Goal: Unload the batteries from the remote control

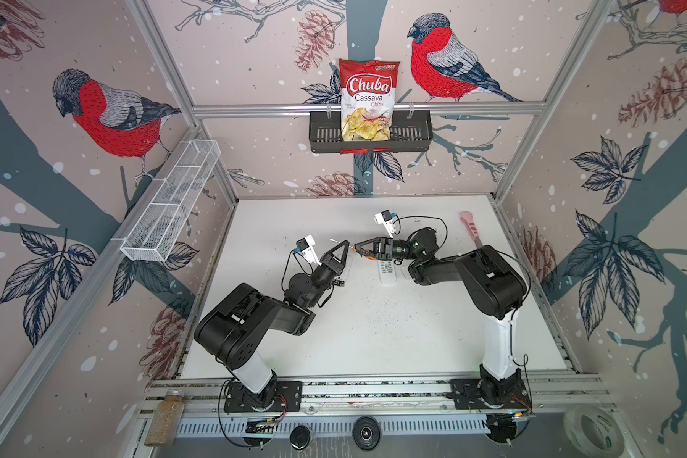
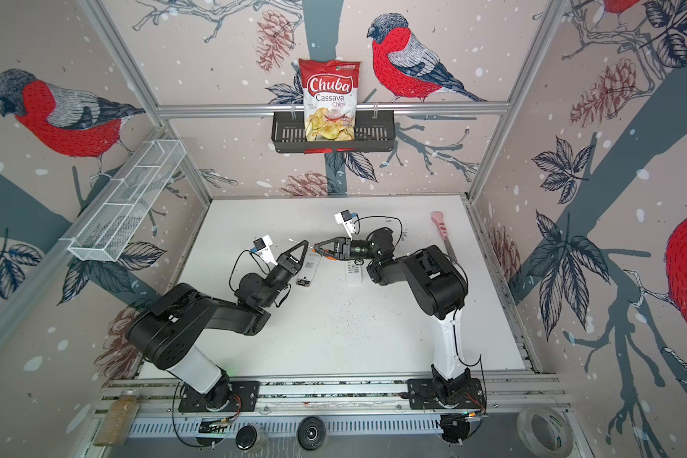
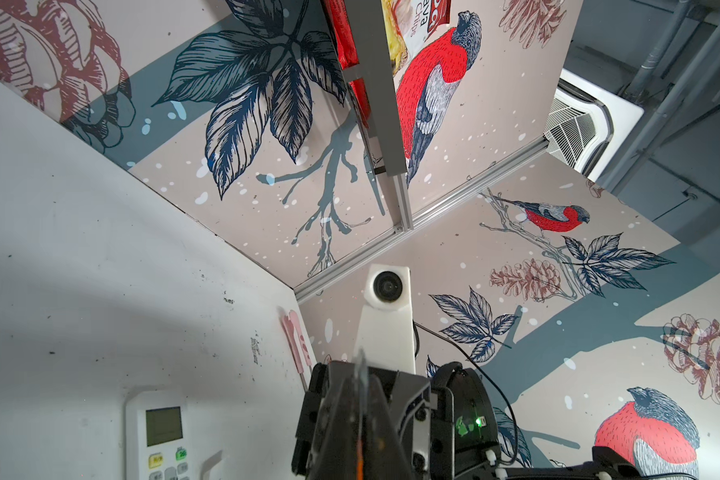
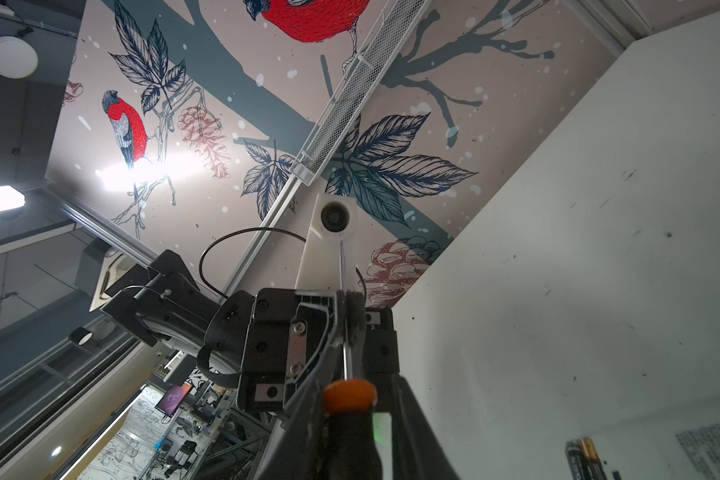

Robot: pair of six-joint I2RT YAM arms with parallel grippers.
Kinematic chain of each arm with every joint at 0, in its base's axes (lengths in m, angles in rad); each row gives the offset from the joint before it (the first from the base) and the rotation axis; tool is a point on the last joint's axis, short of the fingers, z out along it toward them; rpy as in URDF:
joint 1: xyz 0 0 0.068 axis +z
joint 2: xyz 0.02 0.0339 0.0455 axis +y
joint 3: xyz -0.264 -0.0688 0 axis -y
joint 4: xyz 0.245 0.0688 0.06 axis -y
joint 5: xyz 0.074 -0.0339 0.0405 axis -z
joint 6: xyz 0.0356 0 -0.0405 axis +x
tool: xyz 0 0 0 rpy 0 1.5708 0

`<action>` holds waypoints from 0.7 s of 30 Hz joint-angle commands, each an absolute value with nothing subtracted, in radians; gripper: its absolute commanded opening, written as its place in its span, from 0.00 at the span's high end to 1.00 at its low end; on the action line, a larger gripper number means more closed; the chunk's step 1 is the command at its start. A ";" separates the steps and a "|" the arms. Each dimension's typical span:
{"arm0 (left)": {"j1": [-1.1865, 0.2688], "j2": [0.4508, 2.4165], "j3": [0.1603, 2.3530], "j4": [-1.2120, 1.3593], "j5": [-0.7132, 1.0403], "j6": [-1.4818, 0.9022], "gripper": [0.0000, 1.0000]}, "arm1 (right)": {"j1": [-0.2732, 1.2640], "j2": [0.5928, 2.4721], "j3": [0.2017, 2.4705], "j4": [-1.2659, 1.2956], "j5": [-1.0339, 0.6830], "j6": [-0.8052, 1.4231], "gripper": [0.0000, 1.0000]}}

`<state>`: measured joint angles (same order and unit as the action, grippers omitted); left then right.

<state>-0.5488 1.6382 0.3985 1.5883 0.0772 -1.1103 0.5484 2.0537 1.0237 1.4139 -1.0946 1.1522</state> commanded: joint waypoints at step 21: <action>-0.532 1.638 0.434 1.801 0.032 -1.123 1.00 | 0.570 1.986 0.938 1.386 -0.967 1.077 0.32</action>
